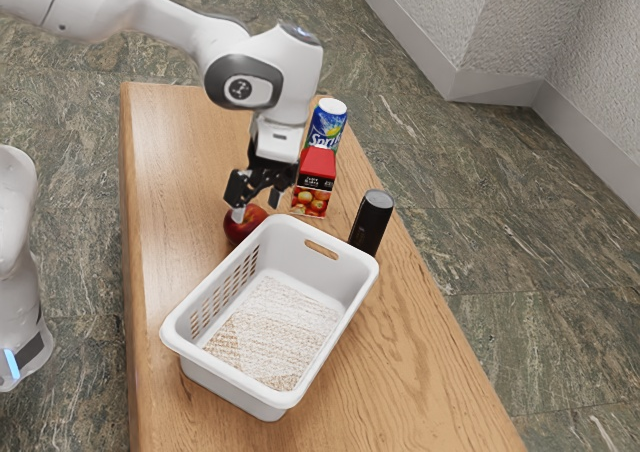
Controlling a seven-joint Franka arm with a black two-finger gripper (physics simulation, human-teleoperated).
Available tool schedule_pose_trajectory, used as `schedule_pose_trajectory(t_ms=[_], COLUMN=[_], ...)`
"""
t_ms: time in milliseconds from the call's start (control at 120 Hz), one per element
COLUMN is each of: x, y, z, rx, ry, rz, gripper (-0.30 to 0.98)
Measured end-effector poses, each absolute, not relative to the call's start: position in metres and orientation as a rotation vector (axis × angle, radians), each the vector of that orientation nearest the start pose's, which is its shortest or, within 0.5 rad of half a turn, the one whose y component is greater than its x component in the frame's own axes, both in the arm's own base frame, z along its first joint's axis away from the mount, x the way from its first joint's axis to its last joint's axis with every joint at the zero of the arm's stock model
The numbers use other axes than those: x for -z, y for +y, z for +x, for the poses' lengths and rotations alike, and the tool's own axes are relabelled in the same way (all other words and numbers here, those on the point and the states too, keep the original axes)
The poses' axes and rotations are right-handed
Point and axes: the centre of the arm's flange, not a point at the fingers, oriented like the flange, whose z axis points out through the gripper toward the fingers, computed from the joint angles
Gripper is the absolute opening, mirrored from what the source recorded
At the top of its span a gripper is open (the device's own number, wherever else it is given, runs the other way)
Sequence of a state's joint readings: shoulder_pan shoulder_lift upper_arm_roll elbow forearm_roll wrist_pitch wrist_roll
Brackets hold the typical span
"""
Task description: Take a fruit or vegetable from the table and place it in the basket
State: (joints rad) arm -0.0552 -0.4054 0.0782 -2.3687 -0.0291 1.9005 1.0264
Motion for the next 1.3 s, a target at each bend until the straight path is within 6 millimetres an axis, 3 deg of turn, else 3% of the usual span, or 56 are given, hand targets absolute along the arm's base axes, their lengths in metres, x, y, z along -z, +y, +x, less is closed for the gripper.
schedule_pose_trajectory(t_ms=[808, 1300], x=[-0.443, -0.440], y=[0.009, 0.011], z=[0.433, 0.433], rx=[-0.093, -0.092], ry=[1.537, 1.528], rz=[-2.843, -2.852], gripper=[0.69, 0.69])
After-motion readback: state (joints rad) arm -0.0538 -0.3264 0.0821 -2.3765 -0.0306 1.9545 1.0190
